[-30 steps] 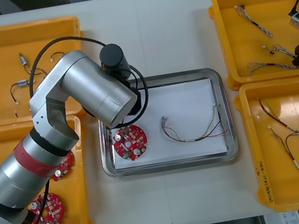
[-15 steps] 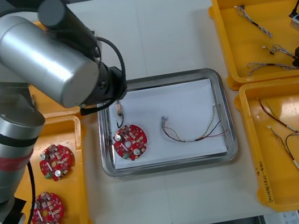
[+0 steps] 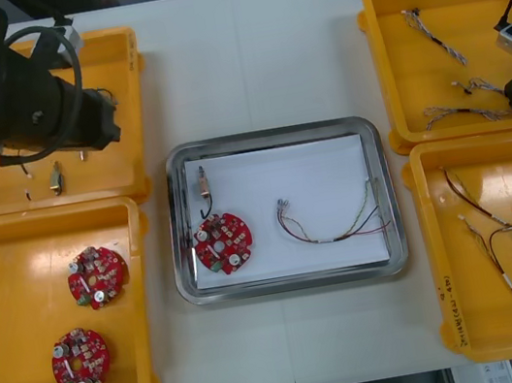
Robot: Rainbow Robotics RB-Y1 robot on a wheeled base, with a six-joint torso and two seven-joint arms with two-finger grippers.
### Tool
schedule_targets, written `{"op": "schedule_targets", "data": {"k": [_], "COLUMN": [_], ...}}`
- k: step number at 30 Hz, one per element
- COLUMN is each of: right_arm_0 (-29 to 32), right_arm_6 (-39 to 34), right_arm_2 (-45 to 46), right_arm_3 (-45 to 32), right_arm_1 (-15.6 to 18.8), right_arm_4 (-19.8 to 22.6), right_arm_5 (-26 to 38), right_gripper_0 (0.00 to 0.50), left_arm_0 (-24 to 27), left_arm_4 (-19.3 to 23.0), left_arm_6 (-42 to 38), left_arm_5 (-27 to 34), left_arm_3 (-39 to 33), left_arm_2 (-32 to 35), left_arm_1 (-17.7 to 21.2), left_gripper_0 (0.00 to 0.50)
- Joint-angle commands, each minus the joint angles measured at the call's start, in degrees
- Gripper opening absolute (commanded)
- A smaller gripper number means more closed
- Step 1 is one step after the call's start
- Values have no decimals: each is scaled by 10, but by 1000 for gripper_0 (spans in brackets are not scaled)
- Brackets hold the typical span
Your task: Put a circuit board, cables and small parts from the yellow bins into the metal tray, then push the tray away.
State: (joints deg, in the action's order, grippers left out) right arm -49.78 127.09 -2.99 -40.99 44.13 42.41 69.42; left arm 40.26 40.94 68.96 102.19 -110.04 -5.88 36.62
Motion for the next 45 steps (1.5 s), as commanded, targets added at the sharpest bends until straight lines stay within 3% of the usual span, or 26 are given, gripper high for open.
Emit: {"op": "schedule_targets", "data": {"k": [1, 8, 14, 22, 28, 31, 35, 45], "right_arm_0": [7, -8, -11, -11, -11, -11, -11, 7], "right_arm_6": [10, 12, 9, 10, 12, 14, 15, 10], "right_arm_2": [-3, 18, 42, 93, 106, 115, 114, 111], "right_arm_3": [-3, -12, -85, -255, -373, -421, -487, -554], "right_arm_1": [-9, -8, 3, 8, 6, 4, 3, -1], "right_arm_4": [8, 1, -19, -82, -82, -73, -46, 59], "right_arm_5": [-5, 7, 63, 222, 354, 406, 406, 406], "right_gripper_0": [0, 0, 0, 0, 0, 0, 0, 0], "left_arm_0": [32, 65, 79, 95, 97, 98, 98, 97], "left_arm_4": [7, 8, 7, 5, 2, 0, -6, -10], "left_arm_6": [55, 140, 222, 323, 386, 413, 443, 467], "left_arm_5": [-1, -47, -109, -174, -222, -240, -256, -286], "left_arm_3": [52, 153, 237, 327, 378, 400, 414, 432], "left_arm_2": [14, 14, 14, 14, 14, 14, 14, 15], "left_arm_1": [35, 48, 58, 64, 63, 64, 63, 63], "left_gripper_0": [500, 500, 500, 500, 500, 500, 500, 500]}}
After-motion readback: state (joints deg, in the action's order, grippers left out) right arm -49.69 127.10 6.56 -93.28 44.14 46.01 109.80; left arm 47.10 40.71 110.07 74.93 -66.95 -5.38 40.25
